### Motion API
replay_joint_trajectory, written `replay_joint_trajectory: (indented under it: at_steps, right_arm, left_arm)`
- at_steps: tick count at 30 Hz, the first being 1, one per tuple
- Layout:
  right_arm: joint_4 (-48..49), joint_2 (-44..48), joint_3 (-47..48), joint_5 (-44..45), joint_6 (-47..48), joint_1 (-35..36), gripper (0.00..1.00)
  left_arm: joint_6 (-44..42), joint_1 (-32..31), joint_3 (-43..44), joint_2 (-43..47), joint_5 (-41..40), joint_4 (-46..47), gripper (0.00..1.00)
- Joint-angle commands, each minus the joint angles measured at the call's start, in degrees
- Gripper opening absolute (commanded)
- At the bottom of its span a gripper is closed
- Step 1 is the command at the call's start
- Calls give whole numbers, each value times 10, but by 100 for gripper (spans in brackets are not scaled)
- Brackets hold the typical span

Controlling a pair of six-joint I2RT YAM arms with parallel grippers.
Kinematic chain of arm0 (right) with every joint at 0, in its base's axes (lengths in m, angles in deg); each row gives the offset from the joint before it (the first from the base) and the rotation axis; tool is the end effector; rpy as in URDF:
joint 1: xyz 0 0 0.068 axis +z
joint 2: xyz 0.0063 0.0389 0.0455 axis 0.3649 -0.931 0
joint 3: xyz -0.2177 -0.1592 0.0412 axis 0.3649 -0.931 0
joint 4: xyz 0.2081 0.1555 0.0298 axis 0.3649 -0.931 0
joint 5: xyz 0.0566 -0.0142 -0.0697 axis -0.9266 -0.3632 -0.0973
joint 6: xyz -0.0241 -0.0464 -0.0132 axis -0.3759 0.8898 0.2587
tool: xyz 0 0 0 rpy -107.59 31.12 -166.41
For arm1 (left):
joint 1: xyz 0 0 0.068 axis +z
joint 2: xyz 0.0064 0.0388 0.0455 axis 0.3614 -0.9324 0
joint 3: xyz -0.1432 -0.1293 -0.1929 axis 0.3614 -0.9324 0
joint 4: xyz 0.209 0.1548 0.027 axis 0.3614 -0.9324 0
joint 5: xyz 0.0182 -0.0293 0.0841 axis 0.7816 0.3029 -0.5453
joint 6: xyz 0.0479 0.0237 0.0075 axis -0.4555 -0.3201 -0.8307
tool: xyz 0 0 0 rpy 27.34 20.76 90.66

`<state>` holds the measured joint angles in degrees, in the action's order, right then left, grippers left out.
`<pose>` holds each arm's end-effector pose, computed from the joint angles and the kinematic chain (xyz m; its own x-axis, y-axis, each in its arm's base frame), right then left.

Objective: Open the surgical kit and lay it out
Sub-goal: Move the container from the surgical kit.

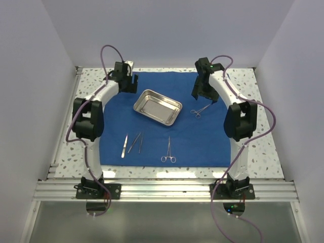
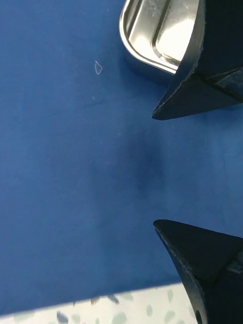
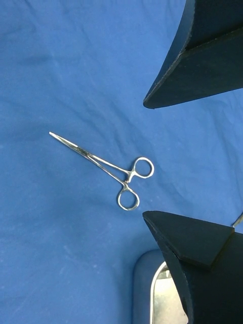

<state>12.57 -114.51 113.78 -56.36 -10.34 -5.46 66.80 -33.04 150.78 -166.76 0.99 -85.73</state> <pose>0.4347 0.1125 0.2575 -0.8349 0.3536 -0.4218 0.4161 0.9071 -0.0633 0.4681 -0.0940 0.2224 -0.6969 0.0629 -0.7144 0.0660 0.9975 0.0235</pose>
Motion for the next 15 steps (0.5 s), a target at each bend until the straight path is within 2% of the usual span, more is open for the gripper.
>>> replay_joint_trajectory:
  at_steps: [1,6,12,14,15]
  right_arm:
    - [-8,29,-4,16,11,-13,87]
    - [-4,33,-31,20,21,-16,87]
    - [11,42,-57,10,25,-16,87]
    - [12,41,-57,13,27,-16,87]
    - [12,40,-56,13,32,-17,87]
  left_arm:
    - [-31,3,46,-15,104,-19,83]
    - [-10,13,-6,20,207,35,83]
    - [2,17,-41,42,254,61,82]
    - [0,17,-34,27,259,47,78]
    - [-1,17,-31,22,261,37,73]
